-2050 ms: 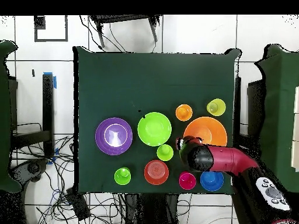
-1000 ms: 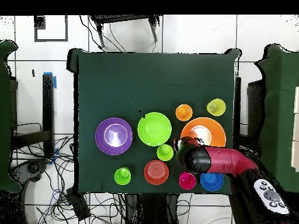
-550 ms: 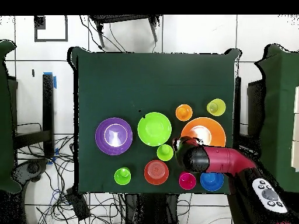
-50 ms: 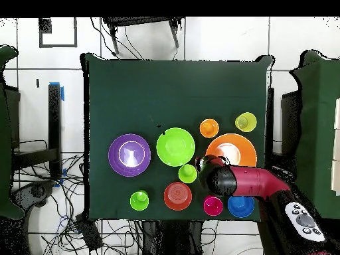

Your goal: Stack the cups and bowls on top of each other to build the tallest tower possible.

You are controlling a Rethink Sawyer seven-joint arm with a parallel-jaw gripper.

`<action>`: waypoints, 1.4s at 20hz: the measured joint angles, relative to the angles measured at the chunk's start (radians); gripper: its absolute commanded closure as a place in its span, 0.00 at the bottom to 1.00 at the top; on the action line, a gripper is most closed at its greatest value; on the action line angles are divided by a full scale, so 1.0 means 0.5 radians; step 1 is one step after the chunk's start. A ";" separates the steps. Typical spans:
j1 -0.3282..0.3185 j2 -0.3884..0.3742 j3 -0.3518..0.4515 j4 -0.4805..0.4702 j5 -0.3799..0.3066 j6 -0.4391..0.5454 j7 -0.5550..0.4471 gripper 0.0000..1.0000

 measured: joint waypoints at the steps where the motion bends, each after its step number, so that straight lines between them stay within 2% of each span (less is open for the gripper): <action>1: 0.000 0.000 0.000 0.000 0.000 0.000 0.000 0.00; 11: 0.000 0.007 0.000 0.000 0.000 0.000 0.000 0.00; 28: 0.003 0.118 -0.010 0.000 0.000 0.000 0.000 0.00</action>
